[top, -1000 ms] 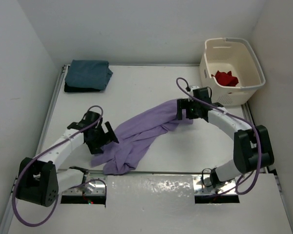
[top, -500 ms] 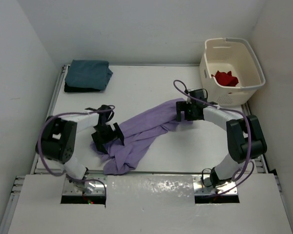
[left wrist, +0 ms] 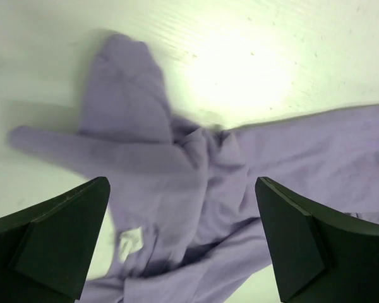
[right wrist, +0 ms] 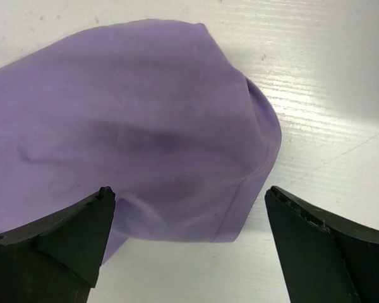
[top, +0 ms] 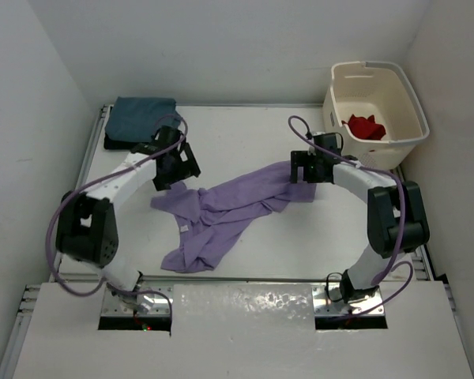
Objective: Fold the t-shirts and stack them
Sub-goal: Move the tshirt to the center of the board, then flatten out the tshirt
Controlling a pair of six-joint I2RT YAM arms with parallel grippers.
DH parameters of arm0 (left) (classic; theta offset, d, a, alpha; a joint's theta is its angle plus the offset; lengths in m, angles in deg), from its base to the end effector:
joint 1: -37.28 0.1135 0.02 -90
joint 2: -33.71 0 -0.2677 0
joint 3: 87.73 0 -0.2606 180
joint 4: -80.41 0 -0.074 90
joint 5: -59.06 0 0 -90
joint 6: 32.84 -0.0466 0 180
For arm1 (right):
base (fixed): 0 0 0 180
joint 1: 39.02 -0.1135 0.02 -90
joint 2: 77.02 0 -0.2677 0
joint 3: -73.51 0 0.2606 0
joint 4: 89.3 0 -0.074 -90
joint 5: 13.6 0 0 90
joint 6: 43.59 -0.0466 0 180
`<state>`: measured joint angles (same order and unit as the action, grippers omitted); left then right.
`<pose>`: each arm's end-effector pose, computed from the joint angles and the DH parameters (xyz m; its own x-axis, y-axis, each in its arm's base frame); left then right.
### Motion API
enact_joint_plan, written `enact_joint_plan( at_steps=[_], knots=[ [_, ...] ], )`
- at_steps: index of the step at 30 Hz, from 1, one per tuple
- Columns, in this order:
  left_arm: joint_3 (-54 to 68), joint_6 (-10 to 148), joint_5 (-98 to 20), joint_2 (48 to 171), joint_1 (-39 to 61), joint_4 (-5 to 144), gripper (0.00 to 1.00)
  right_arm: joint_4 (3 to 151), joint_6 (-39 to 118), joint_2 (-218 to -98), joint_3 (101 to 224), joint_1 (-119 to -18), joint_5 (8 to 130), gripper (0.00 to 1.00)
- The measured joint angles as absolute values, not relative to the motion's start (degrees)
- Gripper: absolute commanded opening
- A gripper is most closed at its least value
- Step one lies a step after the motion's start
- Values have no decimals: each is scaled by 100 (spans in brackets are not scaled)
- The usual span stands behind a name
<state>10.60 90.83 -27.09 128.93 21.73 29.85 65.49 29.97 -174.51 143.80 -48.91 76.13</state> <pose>0.3383 -0.0909 0.2106 -0.8539 -0.3366 -0.3969 -0.2814 0.9402 -0.1918 0.3549 0.0621 0.1642 -0.7981 0.1481 -0.5840 0.0535 0.9829 0.1762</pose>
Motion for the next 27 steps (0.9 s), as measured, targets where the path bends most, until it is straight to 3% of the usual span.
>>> enact_joint_plan(
  at_steps=[6, 10, 14, 21, 23, 24, 27],
  knots=[
    [1884, 9549, -1826, 11562, 2307, 2473, 100, 6531, 2997, -17064, 14131, -4900, 7514, 99],
    [2850, 9671, -1823, 11378, 3113, 2517, 99, 6483, 3008, -16867, 13888, -4900, 7493, 99],
    [3298, 9665, -1933, 11597, 3653, 2926, 89, 6341, 3047, -16738, 13685, -4900, 7530, 99],
    [3287, 9544, -2309, 12382, 3670, 4204, 74, 6175, 3126, -16697, 13621, -4900, 7676, 99],
    [3283, 9503, -2449, 12438, 3673, 4582, 60, 6175, 3130, -16695, 13602, -4900, 7713, 99],
    [3274, 9472, -2479, 12495, 3673, 4746, 41, 6186, 3130, -16695, 13582, -4900, 7742, 99],
    [3228, 9420, -2599, 12690, 3677, 5100, 0, 6210, 3130, -16695, 13468, -4900, 7768, 99]
  ],
)
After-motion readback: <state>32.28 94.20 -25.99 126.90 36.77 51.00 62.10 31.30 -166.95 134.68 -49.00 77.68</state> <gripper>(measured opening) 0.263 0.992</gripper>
